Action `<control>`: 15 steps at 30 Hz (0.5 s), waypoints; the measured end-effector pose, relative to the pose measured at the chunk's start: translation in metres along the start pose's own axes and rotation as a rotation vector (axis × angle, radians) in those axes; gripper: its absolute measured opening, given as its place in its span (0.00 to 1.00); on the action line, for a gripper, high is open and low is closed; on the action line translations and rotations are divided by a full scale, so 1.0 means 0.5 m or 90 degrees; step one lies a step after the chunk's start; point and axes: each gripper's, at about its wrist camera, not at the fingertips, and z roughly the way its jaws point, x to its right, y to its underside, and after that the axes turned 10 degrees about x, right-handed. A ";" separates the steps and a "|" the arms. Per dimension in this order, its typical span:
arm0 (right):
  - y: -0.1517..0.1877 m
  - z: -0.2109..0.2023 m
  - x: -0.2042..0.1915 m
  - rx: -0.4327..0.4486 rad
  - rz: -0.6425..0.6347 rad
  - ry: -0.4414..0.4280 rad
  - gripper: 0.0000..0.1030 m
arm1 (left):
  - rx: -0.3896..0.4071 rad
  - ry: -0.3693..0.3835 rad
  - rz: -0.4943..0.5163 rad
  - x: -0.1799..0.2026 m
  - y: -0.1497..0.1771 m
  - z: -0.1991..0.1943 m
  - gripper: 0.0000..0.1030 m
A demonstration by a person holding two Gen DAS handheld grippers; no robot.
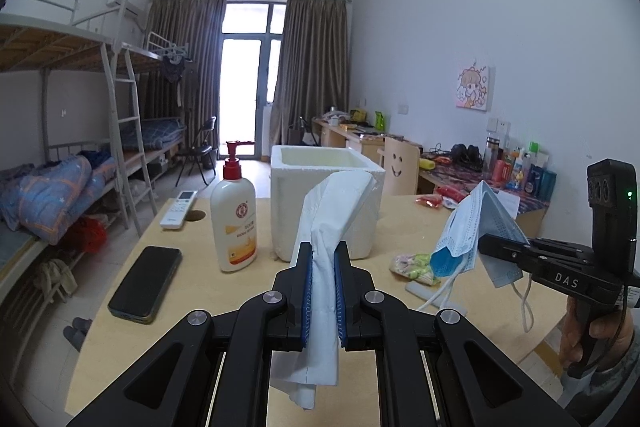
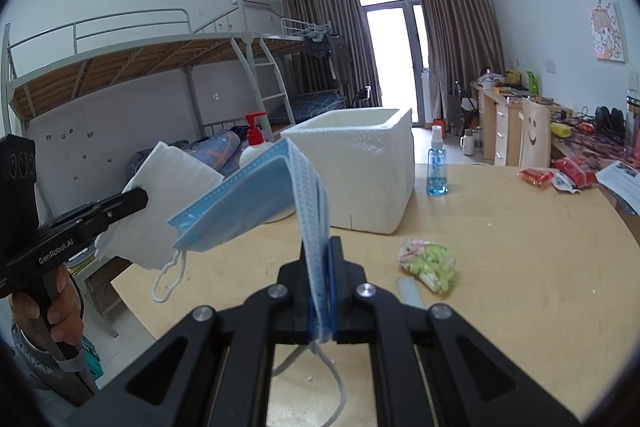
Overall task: Organize soft objects
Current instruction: 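Lower the tissues into the foam box and open the left gripper while the right holds the mask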
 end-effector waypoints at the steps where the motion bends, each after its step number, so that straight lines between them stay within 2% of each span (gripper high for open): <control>1: -0.004 0.001 0.001 0.001 0.000 0.000 0.07 | 0.001 -0.001 0.003 0.001 -0.005 0.004 0.10; 15: -0.057 0.024 0.010 0.007 -0.003 0.003 0.07 | 0.018 -0.011 0.003 -0.005 -0.053 0.049 0.10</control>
